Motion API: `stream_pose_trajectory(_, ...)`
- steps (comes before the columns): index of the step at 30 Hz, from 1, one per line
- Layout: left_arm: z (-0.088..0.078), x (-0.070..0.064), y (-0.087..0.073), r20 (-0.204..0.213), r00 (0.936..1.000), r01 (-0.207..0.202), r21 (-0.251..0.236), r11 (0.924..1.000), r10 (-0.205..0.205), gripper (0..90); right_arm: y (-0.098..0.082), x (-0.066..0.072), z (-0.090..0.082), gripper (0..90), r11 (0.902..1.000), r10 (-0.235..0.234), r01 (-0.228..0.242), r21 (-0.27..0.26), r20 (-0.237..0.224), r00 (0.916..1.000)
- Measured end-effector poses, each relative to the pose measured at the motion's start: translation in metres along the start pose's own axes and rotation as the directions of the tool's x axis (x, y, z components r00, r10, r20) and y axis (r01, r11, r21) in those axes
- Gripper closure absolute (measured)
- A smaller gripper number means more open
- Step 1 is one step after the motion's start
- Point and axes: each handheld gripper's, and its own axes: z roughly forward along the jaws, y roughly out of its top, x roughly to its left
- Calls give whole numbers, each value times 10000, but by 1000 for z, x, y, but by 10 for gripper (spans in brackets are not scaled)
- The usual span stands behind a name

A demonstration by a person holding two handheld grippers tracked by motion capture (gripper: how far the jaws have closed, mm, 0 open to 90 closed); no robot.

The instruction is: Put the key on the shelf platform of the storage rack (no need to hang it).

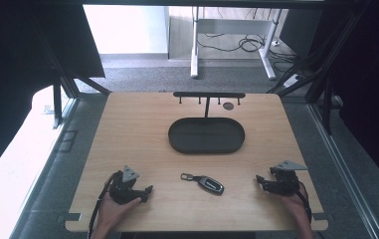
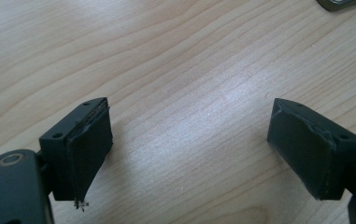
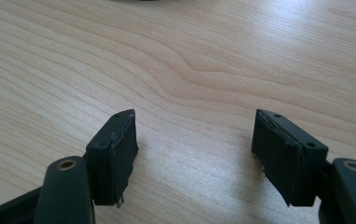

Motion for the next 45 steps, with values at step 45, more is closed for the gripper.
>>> stream_pose_trajectory(45, -40, -2, 4, 742, 9972, 40, -589, 9983, 3, 177, 106, 55, -37, 362, 9654, -2104, 2383, 1060, -2236, 9517)
